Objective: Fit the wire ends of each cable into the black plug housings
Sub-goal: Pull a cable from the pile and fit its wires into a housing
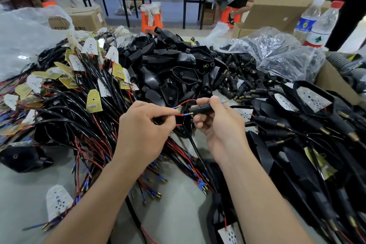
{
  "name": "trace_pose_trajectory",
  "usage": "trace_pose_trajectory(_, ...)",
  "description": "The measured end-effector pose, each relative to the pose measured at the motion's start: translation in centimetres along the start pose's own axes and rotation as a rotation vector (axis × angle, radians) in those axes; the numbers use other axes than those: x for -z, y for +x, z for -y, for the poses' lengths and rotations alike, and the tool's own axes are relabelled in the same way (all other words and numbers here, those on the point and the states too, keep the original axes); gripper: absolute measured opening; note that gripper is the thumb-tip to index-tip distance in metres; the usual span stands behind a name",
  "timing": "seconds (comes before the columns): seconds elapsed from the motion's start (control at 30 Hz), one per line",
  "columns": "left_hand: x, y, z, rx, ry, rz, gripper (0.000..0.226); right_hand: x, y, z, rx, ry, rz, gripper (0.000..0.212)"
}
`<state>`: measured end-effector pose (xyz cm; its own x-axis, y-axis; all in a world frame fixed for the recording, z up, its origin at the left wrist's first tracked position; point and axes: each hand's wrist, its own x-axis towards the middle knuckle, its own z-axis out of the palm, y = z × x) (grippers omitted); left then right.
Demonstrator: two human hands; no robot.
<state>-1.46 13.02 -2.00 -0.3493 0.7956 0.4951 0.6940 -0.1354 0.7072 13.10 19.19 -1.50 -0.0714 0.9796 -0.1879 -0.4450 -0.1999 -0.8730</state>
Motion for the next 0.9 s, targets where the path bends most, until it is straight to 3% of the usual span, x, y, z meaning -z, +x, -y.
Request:
trace_pose_trajectory(0.17,0.29,0.08,0.1,-0.004,0.044,-0.045,0.021,0.18,0.15,0.13,0.03,0.048,0.005,0.036)
trace_pose_trajectory(0.4,0.29,0.06,0.13,-0.038,0.005,-0.029,0.022,0.04,-0.07,-0.2,0.054,-0.062,0.055,0.036)
trace_pose_trajectory(0.9,-0.02,0.19,0.63,-0.064,0.098,-0.009,0.015,0.3,0.16,-0.03,0.015,0.047,0.058,0.037)
